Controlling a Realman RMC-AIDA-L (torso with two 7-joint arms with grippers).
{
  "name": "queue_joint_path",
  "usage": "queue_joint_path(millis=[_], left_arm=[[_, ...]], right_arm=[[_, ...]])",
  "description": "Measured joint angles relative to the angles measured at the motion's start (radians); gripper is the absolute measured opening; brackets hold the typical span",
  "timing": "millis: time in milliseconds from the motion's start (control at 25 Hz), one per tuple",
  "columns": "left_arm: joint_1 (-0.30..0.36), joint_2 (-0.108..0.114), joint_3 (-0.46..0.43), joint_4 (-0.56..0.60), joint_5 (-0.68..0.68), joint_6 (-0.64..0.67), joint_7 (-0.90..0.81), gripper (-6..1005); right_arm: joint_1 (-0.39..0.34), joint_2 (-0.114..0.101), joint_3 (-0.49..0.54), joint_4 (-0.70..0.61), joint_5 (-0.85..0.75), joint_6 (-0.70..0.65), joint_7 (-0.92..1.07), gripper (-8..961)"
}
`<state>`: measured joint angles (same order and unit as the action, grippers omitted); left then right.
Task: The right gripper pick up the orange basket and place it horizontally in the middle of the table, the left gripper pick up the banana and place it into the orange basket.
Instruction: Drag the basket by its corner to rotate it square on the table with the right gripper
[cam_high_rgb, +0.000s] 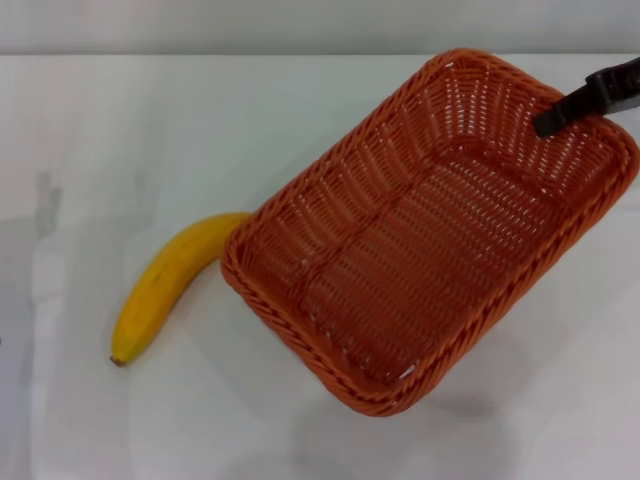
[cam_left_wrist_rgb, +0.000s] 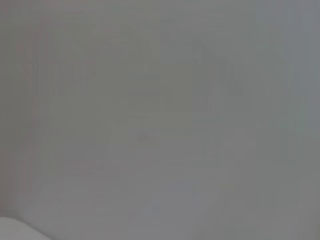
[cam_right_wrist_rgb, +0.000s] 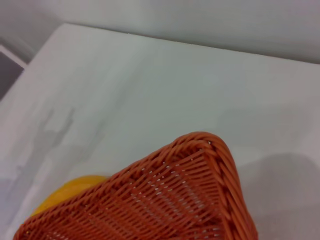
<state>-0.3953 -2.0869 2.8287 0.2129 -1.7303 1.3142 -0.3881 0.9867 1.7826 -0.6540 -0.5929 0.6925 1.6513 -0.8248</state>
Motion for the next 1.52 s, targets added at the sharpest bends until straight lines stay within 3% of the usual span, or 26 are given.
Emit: queue_joint_path(millis=[200,440,560,800,920,1280,1520], left_arm=[[-0.004,0.001,0.0,-0.005,0.0,0.0,0.0,876],[-0.006,0.003,0.0,-0.01,0.0,0.0,0.0,876],[-0.008,0.003,0.0,-0.021,-0.001,0.0,0.0,876],[-0.013,0.004,-0.001,-0.047,-0.003,0.0,0.0,876],[-0.02,0.005,-0.002,-0.067,-0.003,0.001,0.0,876],[-0.04,0.009,-0.002,-0.112,-0.002,0.001,-0.014,876],[-0.056,0.019,0.003,-0.151,0.007,-0.008,-0.073,875]], right_arm=[[-0.026,-0.001,0.004,-0.013,0.056,0.004,0.035,172],[-0.116,0.042,0.06,-0.123,0.127,-0.059,0.121,179],[-0.171,0.08,0.07,-0.214,0.155,-0.065,0.168,182],[-0.299,0.194,0.069,-0.419,0.235,-0.078,0.262,189],[-0.368,0.234,0.048,-0.474,0.285,-0.11,0.287,192],[-0.598,0.235,-0.236,-0.355,0.71,-0.351,0.213,203],[-0.648,0.234,-0.361,-0.342,0.826,-0.446,0.157,210]])
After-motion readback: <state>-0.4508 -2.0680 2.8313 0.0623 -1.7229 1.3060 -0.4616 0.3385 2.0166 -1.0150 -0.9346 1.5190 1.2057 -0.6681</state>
